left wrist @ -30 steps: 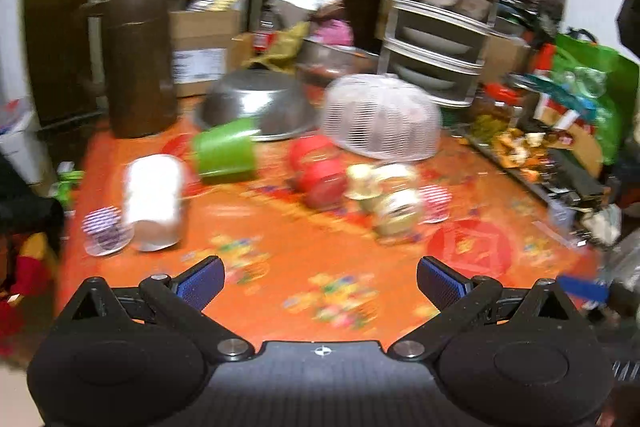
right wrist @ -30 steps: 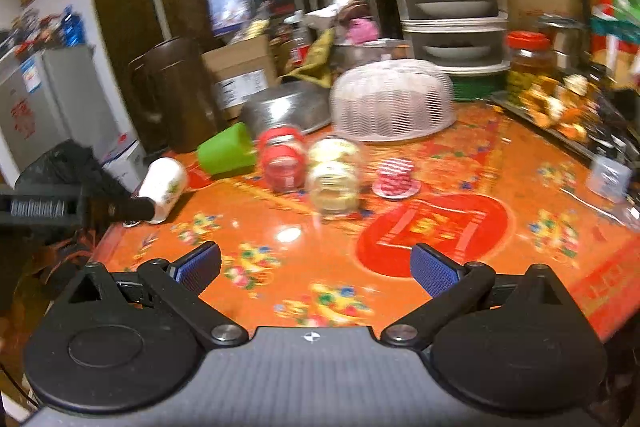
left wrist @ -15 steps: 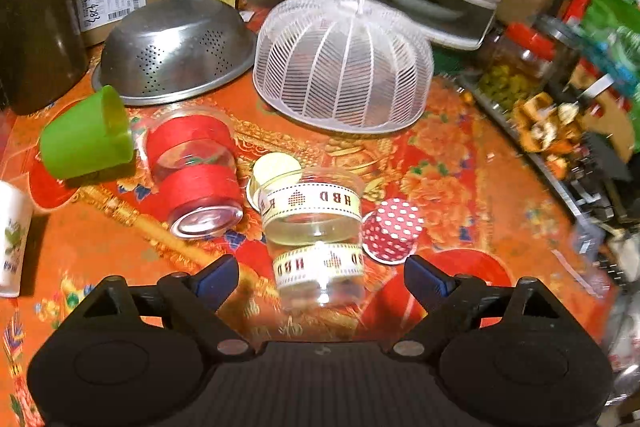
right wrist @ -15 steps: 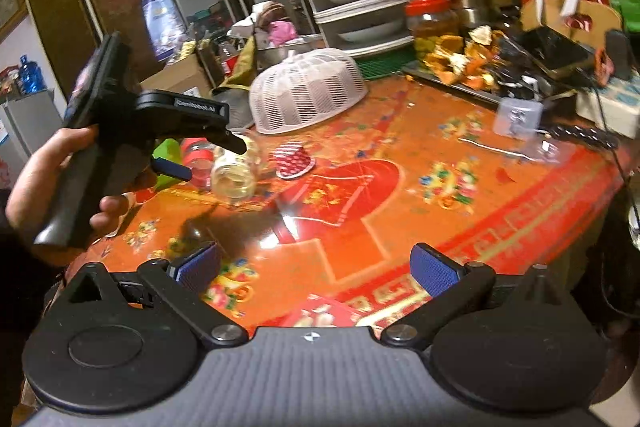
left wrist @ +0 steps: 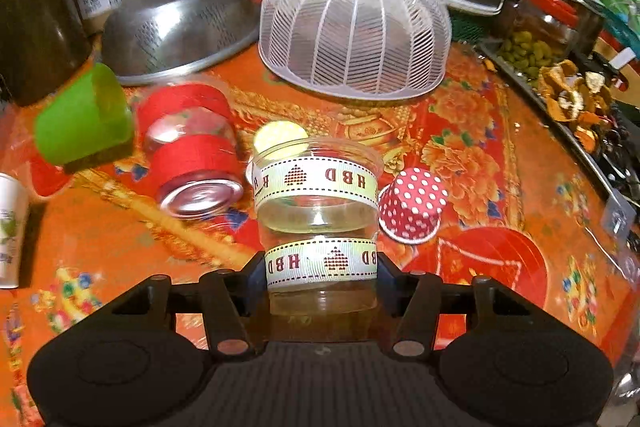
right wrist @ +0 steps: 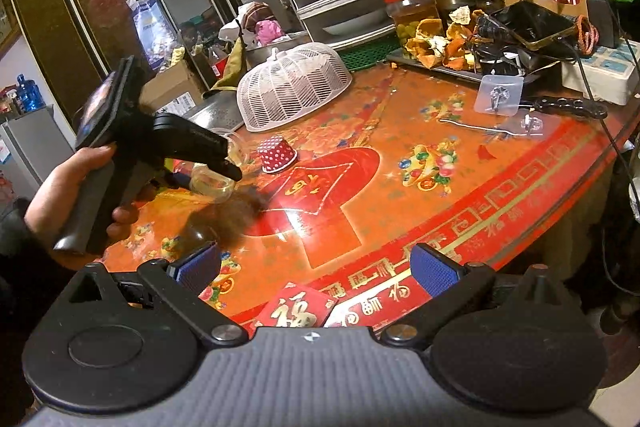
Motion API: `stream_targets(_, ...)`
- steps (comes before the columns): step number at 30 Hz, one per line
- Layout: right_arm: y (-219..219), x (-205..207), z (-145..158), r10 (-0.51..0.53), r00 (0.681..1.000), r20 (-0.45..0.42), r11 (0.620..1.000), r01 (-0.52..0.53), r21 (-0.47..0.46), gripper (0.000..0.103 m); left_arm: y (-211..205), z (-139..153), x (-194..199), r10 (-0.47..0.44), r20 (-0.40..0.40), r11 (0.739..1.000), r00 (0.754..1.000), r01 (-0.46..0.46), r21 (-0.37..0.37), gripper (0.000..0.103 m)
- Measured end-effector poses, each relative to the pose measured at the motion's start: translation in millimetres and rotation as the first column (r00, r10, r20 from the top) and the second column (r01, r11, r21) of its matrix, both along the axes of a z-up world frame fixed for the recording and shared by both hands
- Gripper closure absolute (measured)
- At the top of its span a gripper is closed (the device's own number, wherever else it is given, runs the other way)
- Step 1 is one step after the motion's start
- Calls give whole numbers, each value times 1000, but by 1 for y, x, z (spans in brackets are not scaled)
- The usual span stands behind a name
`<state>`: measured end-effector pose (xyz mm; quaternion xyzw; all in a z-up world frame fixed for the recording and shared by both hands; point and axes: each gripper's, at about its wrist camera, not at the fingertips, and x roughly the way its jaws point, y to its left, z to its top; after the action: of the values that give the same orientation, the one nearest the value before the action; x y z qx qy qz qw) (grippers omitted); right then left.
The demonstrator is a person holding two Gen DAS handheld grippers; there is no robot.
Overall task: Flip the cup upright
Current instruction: 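Move the left tool toward the clear HBD-ribbon cup lying on its side, then close the left tool around the clear cup and lift it, then bring the right tool to the cup and grasp it while the left tool holds it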
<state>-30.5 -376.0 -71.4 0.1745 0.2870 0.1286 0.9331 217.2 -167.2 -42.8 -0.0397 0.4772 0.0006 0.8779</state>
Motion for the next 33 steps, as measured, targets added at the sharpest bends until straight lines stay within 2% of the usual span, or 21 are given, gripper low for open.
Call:
stream_targets(3, 5, -1, 0, 13, 1000, 6, 1000, -13, 14, 1, 7, 24, -34, -53, 49, 999, 997, 53, -7, 45)
stream_targets(8, 22, -2, 1, 64, 998, 13, 997, -65, 30, 1, 35, 83, -121, -117, 147, 992, 982, 109, 64, 45)
stream_targets(12, 44, -3, 2, 118, 993, 17, 992, -118, 39, 1, 65, 118, -197, -112, 201, 989, 973, 90, 116, 45)
stream_targets(17, 71, -7, 4, 166, 986, 6, 986, -166, -15, 1, 100, 126, -253, -43, 199, 994, 979, 22, 108, 45)
stream_targets(19, 78, -9, 6, 174, 985, 3, 984, -174, -28, 1, 110, 121, -266, -12, 207, 995, 978, -8, 97, 45)
stream_targets(22, 87, -11, 8, 179, 984, 5, 983, -179, -37, 1, 121, 103, -276, 21, 211, 1000, 977, -21, -2, 45)
stream_targets(26, 96, -8, 11, 174, 985, -11, 984, -175, -27, 1, 109, 50, -257, 18, 164, 991, 986, 4, -133, 45)
stream_targets(30, 99, -2, 18, 154, 988, -25, 988, -155, -23, 1, 93, 5, -229, 12, 116, 978, 993, 13, -208, 45)
stream_targets(33, 97, 1, 22, 142, 989, -32, 990, -142, 9, 1, 87, -15, -219, 7, 82, 971, 997, 13, -239, 45)
